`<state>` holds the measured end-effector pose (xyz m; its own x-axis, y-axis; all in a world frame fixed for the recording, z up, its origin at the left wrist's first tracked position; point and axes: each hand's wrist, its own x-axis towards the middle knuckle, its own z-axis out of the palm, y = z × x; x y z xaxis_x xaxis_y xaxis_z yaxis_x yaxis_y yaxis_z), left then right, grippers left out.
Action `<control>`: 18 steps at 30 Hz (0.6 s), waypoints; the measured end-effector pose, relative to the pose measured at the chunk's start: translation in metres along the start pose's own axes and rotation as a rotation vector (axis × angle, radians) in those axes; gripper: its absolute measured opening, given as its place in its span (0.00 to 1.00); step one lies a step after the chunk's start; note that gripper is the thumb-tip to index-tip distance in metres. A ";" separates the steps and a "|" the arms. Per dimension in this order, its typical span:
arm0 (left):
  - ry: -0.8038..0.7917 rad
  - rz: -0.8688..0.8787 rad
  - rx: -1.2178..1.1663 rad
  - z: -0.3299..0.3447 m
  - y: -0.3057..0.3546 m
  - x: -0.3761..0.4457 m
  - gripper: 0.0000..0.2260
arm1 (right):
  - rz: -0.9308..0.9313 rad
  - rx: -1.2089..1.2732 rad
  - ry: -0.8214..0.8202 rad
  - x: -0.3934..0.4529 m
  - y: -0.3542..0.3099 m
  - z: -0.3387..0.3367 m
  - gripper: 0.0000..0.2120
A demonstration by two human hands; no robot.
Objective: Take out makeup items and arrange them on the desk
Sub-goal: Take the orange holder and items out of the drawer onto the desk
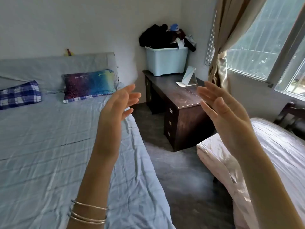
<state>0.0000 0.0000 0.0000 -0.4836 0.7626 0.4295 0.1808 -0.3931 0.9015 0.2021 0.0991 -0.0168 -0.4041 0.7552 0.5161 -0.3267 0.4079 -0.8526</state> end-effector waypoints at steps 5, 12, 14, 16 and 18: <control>0.015 -0.052 -0.025 0.061 -0.021 0.019 0.15 | 0.048 -0.020 -0.014 0.019 0.012 -0.059 0.37; 0.039 -0.072 -0.034 0.126 -0.040 0.037 0.15 | 0.082 -0.047 -0.030 0.042 0.024 -0.126 0.37; 0.040 -0.082 -0.030 0.141 -0.044 0.042 0.15 | 0.096 -0.050 -0.030 0.048 0.029 -0.140 0.37; 0.035 -0.085 -0.029 0.153 -0.049 0.049 0.16 | 0.099 -0.040 -0.032 0.054 0.037 -0.150 0.37; 0.037 -0.087 -0.019 0.161 -0.057 0.056 0.15 | 0.107 -0.037 -0.030 0.061 0.044 -0.158 0.36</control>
<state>0.1008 0.1476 -0.0188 -0.5283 0.7747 0.3475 0.1204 -0.3367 0.9339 0.2975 0.2444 -0.0360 -0.4610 0.7799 0.4234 -0.2486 0.3445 -0.9053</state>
